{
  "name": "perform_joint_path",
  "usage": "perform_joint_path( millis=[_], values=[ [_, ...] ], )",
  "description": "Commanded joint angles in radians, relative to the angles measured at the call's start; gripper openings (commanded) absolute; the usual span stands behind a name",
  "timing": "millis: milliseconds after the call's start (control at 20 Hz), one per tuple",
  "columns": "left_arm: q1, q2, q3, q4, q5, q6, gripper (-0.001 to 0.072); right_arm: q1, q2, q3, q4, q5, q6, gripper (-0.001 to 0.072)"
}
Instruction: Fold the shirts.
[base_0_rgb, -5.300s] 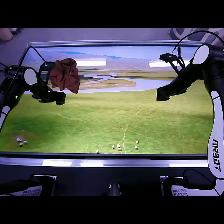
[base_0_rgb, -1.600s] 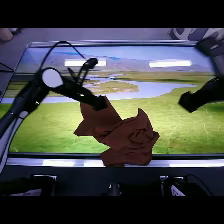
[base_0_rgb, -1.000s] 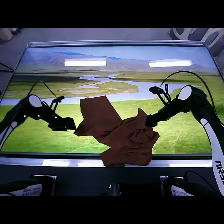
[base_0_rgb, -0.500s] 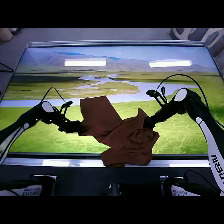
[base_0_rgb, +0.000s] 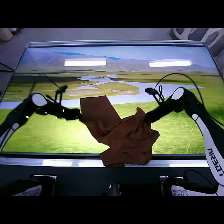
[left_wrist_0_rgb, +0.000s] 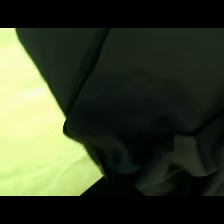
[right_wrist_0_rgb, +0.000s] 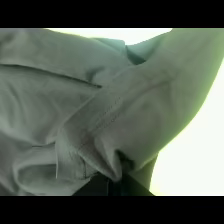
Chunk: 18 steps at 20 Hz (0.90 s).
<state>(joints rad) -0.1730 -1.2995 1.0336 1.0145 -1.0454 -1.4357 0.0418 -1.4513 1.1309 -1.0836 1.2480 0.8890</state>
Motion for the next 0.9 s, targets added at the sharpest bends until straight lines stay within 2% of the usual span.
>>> perform_joint_path(
  millis=[0,150,250,350,450,700,850],
  values=[
    [0.006,0.167,0.197,-0.001,0.131,0.014,0.0023,-0.001,0.145,0.171,-0.063,-0.002,-0.004,0.0021],
    [0.044,0.330,0.509,0.014,0.295,-0.016,0.0023,-0.001,0.373,0.462,-0.163,-0.046,-0.003,0.0022],
    [0.084,0.412,0.685,0.034,0.392,-0.017,0.0023,-0.001,0.543,0.600,-0.245,-0.159,0.013,0.0022],
    [0.115,0.480,0.784,0.035,0.422,-0.044,0.0023,-0.001,0.698,0.629,-0.290,-0.266,0.027,0.0022],
    [0.117,0.542,0.802,0.035,0.418,-0.047,0.0023,-0.001,0.800,0.629,-0.301,-0.311,0.087,0.0022],
    [0.117,0.594,0.801,0.091,0.397,-0.047,0.0023,-0.001,0.835,0.630,-0.325,-0.218,0.124,0.0022],
    [0.117,0.563,0.798,0.177,0.309,-0.050,0.0023,-0.001,0.797,0.630,-0.362,-0.154,0.124,0.0023]
  ],
)
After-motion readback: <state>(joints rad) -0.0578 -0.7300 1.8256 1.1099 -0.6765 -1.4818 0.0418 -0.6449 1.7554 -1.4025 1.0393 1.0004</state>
